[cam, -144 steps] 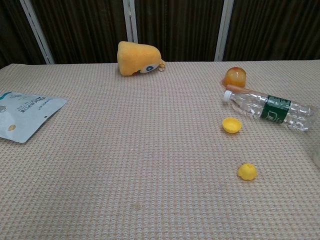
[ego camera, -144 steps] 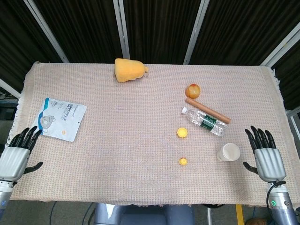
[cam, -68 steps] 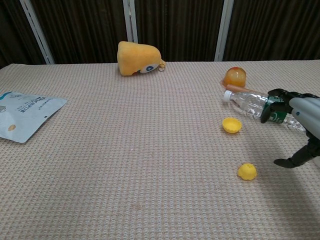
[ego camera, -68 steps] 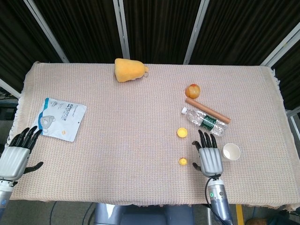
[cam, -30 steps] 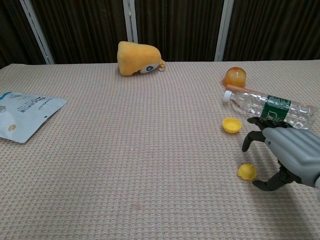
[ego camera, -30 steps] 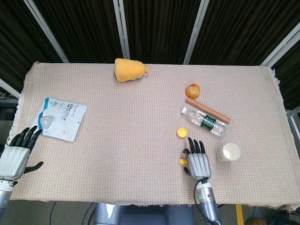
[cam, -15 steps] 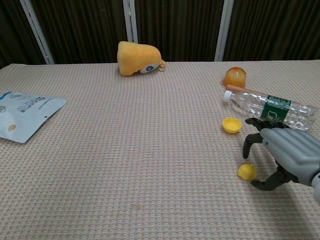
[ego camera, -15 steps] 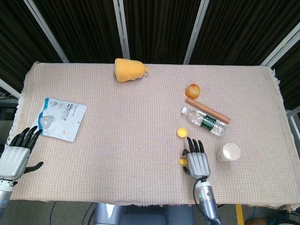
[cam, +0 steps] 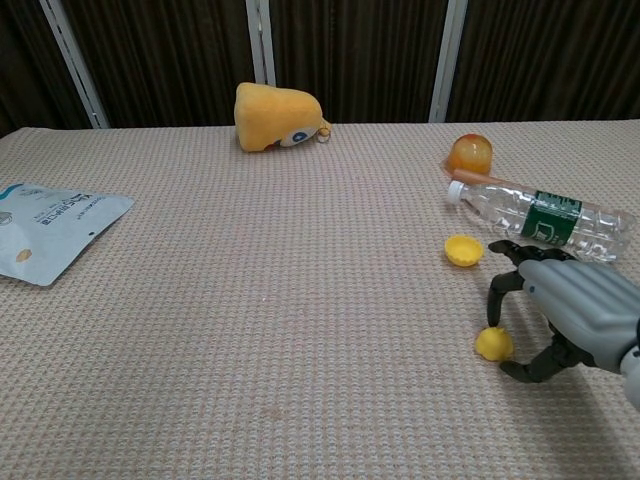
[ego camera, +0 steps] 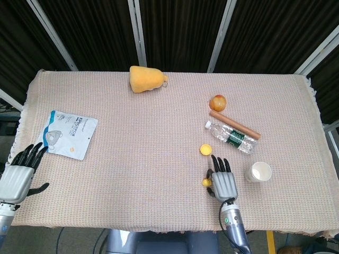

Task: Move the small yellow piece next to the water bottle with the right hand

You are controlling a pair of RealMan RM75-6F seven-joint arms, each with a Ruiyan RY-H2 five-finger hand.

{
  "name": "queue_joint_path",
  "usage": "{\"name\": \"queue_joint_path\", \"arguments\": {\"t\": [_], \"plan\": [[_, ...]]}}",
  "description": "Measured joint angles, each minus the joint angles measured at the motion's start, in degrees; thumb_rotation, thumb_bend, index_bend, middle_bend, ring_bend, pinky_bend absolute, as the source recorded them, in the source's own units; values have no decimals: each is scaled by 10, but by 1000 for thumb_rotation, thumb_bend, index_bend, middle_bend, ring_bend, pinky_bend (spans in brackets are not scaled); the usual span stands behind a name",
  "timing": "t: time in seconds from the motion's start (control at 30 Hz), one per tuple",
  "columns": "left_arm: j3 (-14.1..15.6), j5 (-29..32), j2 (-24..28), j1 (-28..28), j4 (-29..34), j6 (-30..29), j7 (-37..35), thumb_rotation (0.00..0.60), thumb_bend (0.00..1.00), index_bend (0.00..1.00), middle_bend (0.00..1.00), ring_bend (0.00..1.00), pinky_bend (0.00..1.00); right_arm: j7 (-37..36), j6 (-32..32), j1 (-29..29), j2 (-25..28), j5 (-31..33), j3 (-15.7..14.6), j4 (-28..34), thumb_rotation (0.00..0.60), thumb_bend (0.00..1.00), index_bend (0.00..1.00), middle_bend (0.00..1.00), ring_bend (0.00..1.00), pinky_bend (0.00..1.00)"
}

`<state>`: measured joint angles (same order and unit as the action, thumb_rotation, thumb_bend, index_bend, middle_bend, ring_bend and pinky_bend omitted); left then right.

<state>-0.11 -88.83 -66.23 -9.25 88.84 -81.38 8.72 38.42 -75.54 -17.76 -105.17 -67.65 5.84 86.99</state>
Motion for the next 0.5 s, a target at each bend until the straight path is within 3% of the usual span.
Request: {"name": "queue_joint_path", "arguments": {"t": [0.5], "plan": [[1, -1, 1, 0, 1, 1, 0, 600, 0, 0, 0, 0, 161, -9, 9, -6, 7, 1, 2, -4, 600, 209, 501, 0, 0, 0]]}}
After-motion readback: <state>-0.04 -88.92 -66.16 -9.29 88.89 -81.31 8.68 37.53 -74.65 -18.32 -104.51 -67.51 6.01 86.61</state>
